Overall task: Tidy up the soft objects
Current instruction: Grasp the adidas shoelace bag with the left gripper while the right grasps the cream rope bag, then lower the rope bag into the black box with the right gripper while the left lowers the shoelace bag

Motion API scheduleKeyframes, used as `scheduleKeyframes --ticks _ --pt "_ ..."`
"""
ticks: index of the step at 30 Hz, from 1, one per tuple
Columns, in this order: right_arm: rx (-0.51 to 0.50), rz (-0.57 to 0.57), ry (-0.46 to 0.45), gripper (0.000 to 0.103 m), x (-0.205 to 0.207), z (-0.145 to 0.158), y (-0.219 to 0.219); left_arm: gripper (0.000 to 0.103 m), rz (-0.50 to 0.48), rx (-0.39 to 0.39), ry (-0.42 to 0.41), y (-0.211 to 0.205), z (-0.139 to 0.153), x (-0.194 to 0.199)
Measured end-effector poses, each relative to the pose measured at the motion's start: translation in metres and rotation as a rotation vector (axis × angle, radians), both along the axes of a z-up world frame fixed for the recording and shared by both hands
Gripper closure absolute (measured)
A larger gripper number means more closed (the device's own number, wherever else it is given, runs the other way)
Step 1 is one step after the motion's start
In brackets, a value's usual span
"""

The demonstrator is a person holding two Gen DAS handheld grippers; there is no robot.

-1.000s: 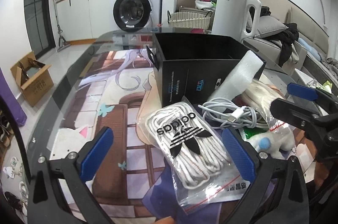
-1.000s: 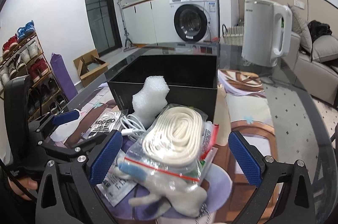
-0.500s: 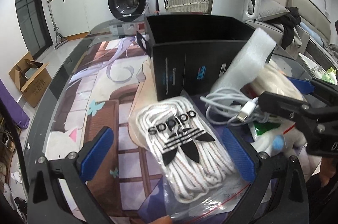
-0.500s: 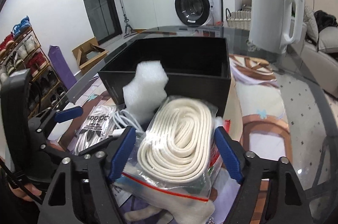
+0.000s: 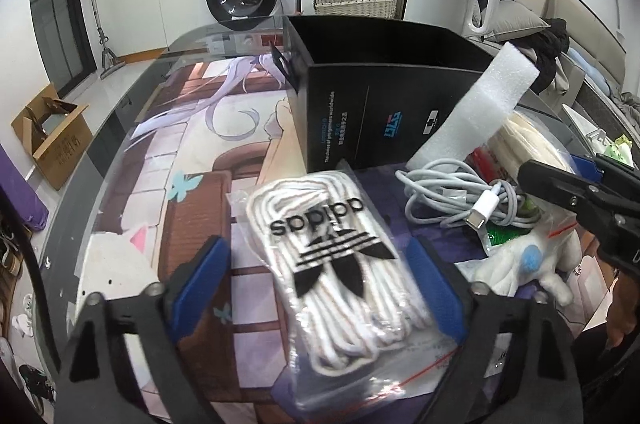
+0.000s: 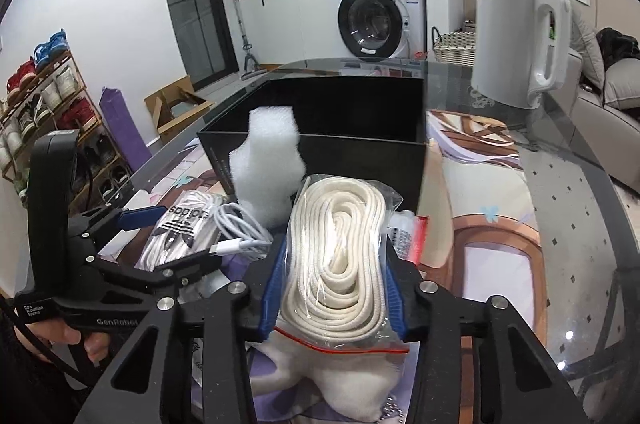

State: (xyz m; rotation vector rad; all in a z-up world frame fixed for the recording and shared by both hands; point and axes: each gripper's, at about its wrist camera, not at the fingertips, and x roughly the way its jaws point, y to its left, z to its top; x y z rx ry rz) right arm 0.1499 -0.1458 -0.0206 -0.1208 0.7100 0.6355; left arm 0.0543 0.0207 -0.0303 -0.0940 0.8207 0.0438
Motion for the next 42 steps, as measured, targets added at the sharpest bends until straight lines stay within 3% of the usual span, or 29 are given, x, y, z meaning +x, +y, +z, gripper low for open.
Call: scheduleKeyframes --ticks 4,6,9,19,27,36,42 --pt "0.018 -0.007 -0.020 0.062 -0.004 0.004 -0.008 0.038 -0.003 0.004 -0.015 0.001 0.002 -0.004" --pt "0.021 -0.006 -0.023 0.062 -0.005 0.004 -0.009 0.056 -0.014 0.008 -0.027 0.001 0.003 -0.006" --pt "0.021 0.001 -0.032 0.062 -0.009 0.004 -0.010 0.063 -0.022 0.030 -0.045 -0.002 0.005 -0.009" --pt "0.054 0.010 -0.096 0.064 -0.021 0.014 -0.019 0.064 -0.020 0.027 -0.095 0.003 0.018 -0.019" --pt "0.108 0.002 -0.156 0.064 -0.030 0.034 -0.030 0.064 -0.038 -0.010 -0.198 0.005 0.047 -0.034" --pt "0.098 0.020 -0.201 0.064 -0.019 0.066 -0.012 0.064 -0.066 -0.022 -0.262 0.002 0.079 -0.014" --pt "0.107 0.003 -0.207 0.064 0.013 0.079 -0.004 0.064 -0.102 -0.014 -0.296 -0.005 0.097 0.014"
